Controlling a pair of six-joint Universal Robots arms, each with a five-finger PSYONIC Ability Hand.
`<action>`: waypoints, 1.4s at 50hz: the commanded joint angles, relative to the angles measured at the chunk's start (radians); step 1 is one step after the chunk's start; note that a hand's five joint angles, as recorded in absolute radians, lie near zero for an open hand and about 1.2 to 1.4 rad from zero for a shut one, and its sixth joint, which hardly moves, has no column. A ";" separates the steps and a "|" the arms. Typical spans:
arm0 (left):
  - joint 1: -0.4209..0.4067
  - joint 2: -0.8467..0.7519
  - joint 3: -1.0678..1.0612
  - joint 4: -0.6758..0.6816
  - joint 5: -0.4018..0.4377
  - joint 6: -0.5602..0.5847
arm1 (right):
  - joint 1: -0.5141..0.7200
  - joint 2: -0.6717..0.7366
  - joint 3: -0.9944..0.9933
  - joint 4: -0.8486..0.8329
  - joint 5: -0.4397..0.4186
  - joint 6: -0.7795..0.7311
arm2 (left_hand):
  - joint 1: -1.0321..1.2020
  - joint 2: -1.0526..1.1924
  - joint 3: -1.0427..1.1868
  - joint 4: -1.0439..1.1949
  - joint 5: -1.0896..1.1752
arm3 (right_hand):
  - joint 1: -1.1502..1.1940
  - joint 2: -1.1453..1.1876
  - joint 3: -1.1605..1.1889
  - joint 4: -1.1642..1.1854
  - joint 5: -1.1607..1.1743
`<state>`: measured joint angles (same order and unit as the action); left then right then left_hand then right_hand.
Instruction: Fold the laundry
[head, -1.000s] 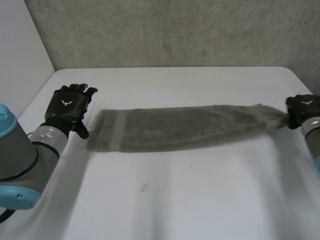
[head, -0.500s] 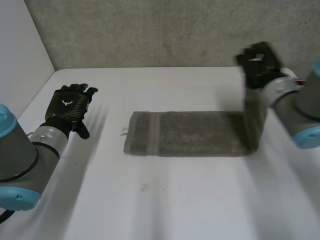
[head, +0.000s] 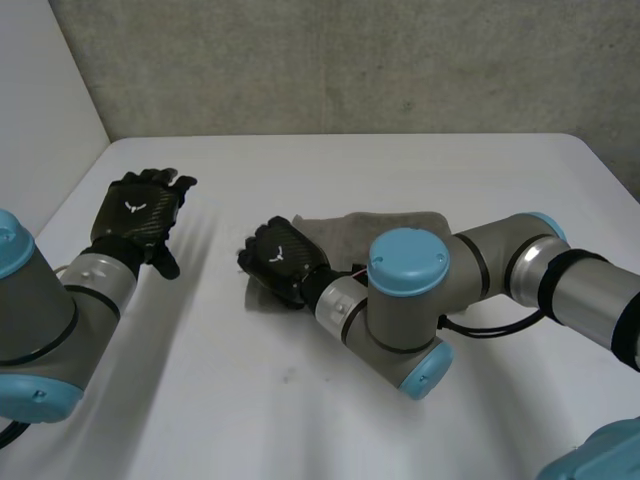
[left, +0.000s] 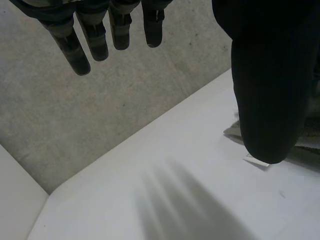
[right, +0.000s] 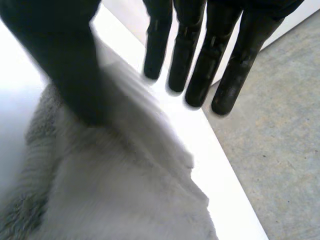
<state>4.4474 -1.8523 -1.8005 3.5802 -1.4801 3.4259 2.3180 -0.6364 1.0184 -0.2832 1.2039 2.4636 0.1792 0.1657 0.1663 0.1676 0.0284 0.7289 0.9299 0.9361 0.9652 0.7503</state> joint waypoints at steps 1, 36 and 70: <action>-0.028 0.001 0.035 -0.003 0.003 -0.001 | -0.018 -0.188 0.060 0.005 0.071 0.107 | 0.002 0.016 0.015 0.014 -0.022 | -0.554 -0.755 -0.762 -0.791 -0.750; -0.339 -0.505 0.452 -0.017 -0.038 0.012 | -0.454 -0.365 0.624 -0.014 0.230 0.351 | 0.028 0.042 0.041 0.040 0.005 | -0.101 -0.302 -0.308 -0.337 -0.297; -0.315 -0.207 0.231 -0.009 -0.054 0.016 | -0.468 -0.356 0.578 -0.016 0.301 0.352 | 0.014 0.027 0.027 0.025 -0.010 | 0.667 0.466 0.460 0.431 0.471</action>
<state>4.1197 -2.1316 -1.5260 3.5718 -1.5340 3.4423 1.8649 -0.9292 1.5917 -0.2998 1.4382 2.9558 0.1792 0.1763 0.1750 0.1763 0.0284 0.8954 1.1274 1.1365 1.1439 0.9188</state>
